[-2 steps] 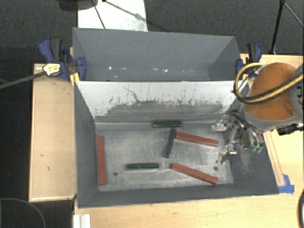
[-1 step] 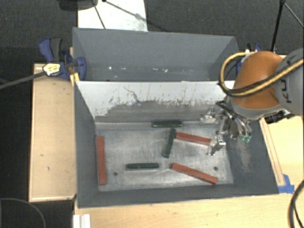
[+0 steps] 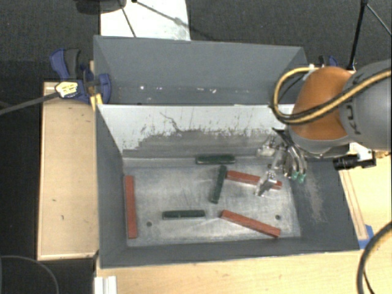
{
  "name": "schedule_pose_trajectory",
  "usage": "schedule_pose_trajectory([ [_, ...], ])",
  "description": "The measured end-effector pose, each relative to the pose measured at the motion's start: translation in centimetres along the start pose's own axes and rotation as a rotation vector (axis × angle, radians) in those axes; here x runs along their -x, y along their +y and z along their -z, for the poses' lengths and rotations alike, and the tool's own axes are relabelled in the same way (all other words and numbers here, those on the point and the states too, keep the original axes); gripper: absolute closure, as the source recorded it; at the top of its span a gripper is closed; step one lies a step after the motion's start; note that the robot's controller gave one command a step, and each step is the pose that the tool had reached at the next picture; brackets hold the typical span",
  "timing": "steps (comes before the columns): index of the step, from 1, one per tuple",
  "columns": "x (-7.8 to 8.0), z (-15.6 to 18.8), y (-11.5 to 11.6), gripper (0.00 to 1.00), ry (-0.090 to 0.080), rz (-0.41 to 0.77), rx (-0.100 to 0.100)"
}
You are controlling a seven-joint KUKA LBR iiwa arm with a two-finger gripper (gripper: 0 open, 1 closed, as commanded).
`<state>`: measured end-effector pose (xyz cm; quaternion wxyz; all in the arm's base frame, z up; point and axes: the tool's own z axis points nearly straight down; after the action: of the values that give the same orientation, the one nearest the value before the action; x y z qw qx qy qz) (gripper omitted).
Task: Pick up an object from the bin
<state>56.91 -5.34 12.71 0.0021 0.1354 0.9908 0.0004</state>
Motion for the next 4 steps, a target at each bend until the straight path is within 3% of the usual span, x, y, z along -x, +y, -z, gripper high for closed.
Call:
schedule_pose_trajectory([
  [1,1.58,-5.64,2.54,0.0,0.0,-0.154,0.0],
  [2,0.82,-5.16,3.44,1.0,-0.006,-0.087,0.0],
  [4,0.71,-4.92,3.41,1.0,-0.002,-0.086,-0.001],
])
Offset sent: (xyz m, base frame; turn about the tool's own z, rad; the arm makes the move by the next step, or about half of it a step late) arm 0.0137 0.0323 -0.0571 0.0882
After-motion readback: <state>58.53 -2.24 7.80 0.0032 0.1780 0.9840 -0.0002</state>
